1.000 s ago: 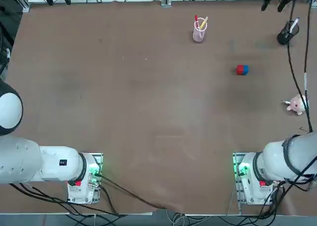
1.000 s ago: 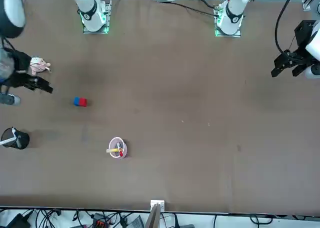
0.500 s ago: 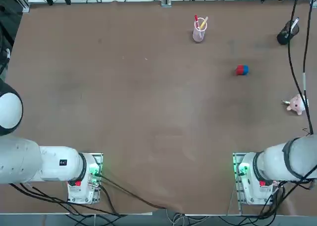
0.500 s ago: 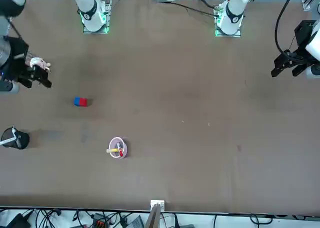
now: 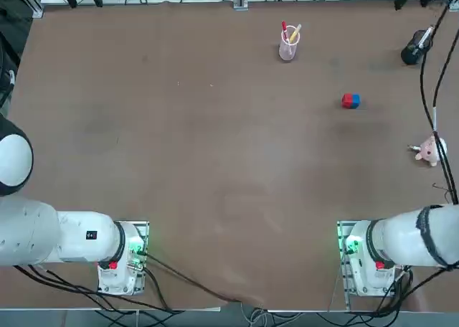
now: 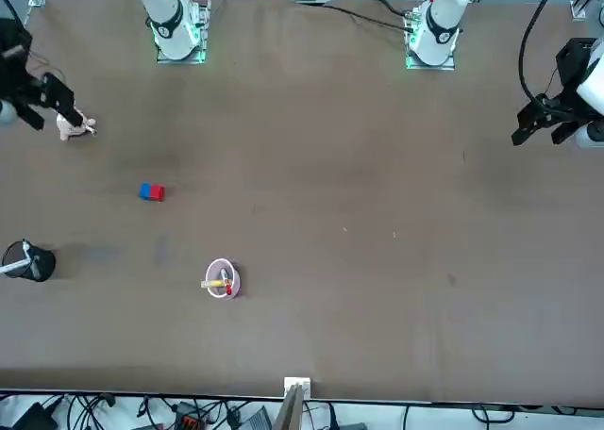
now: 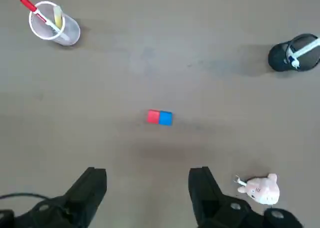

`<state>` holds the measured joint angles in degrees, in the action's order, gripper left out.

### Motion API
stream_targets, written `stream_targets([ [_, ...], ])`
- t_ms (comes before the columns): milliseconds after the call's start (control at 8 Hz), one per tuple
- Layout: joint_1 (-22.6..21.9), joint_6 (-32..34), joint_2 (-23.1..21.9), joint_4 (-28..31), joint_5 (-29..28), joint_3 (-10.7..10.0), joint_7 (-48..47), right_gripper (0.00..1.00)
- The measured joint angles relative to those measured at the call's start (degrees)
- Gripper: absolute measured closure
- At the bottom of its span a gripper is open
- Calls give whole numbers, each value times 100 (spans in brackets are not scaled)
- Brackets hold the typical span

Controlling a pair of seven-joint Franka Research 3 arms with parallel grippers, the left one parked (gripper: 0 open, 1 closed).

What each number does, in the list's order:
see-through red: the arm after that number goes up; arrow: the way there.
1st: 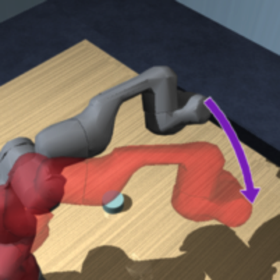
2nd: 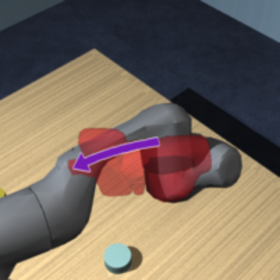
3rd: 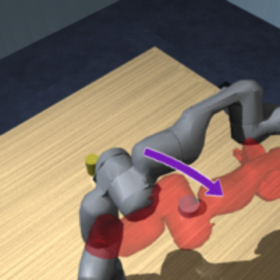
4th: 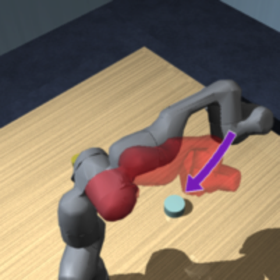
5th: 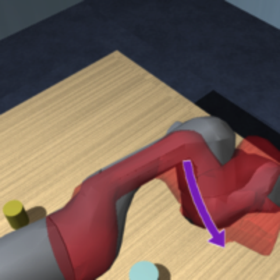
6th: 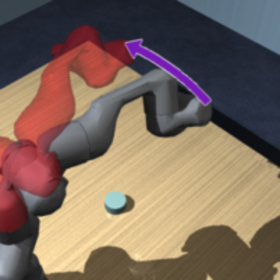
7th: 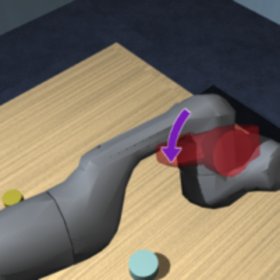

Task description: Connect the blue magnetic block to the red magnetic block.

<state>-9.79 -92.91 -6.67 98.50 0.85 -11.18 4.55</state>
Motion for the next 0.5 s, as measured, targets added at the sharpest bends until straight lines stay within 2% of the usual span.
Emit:
stream_targets([
  [500,-305,-31,111,-70,-3,6,-267,0],
])
